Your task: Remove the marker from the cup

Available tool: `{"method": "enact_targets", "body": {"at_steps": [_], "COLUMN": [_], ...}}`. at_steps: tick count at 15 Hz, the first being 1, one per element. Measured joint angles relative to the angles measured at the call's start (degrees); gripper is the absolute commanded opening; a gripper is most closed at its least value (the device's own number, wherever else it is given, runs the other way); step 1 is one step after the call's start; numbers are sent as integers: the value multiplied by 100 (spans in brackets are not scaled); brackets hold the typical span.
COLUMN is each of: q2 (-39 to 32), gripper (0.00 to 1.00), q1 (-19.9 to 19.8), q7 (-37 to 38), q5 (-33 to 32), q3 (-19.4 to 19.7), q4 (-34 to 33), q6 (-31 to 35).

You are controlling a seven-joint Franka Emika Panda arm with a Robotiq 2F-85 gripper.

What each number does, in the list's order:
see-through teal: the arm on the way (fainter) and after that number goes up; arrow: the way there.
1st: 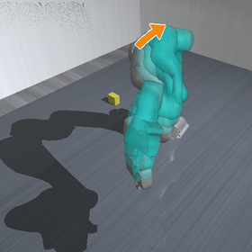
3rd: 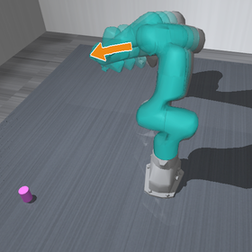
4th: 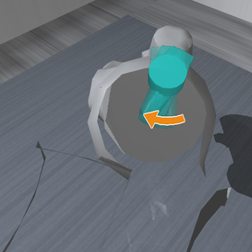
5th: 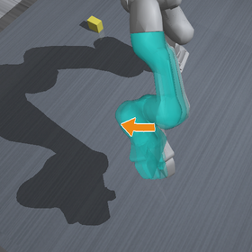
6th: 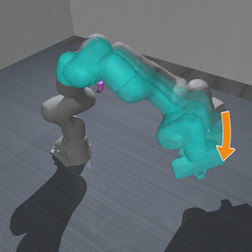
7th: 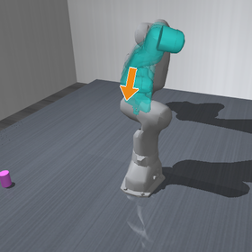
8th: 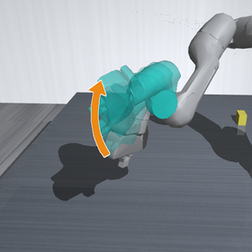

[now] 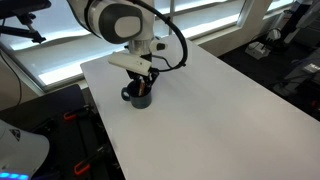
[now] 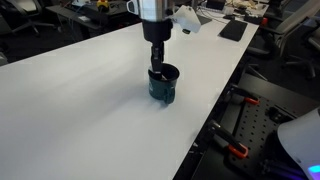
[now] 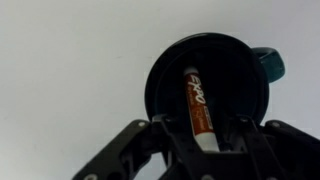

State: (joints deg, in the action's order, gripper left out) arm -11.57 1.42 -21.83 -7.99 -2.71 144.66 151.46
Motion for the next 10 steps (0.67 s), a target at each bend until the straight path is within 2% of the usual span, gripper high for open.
{"method": "enact_targets", "body": {"at_steps": [2,3,4,6,8,10], "q2": [-113,-148,-180,-267,-318,-320], "gripper": [35,16,14,1,5,5], "q1": [-27,-48,-76,-134,-206,-261], "q7": [-80,-139,-186,-292,-359,-373], "q5": [13,20,24,32,40,42], "q3": [-48,-82,-113,-175,-239,-280], "q4": [30,44,59,79,76,75], "q6": [210,294,370,491,538,538]}}
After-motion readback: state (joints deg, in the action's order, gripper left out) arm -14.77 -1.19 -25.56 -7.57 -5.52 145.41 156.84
